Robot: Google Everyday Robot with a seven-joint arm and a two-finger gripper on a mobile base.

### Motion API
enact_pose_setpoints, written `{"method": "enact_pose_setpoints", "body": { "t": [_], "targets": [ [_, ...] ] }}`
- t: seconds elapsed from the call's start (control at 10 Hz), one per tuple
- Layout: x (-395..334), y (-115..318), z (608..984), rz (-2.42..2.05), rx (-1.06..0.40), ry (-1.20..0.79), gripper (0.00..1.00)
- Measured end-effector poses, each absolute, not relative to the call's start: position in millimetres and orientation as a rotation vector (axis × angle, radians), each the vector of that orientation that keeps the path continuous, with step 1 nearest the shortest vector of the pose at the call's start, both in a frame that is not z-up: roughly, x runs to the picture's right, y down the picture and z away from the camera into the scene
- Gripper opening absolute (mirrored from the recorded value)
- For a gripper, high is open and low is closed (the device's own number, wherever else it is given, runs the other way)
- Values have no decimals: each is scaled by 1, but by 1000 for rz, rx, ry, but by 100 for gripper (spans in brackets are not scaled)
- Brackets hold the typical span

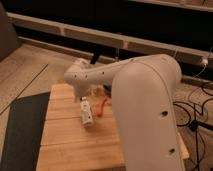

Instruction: Place the bottle in the ceramic bowl

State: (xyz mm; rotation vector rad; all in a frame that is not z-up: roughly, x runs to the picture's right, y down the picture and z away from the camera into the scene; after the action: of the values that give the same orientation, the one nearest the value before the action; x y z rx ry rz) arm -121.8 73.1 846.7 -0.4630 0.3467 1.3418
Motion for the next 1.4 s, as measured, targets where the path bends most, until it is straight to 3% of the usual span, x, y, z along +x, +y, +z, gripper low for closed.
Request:
{"method": "enact_pose_setpoints", "body": {
  "t": [0.4, 0.8, 1.4],
  "targets": [
    [-125, 97, 866, 1336, -531, 342, 65],
    [-109, 142, 891, 1324, -611, 464, 61],
    [-118, 114, 891, 1336, -571, 418, 4]
  ]
}}
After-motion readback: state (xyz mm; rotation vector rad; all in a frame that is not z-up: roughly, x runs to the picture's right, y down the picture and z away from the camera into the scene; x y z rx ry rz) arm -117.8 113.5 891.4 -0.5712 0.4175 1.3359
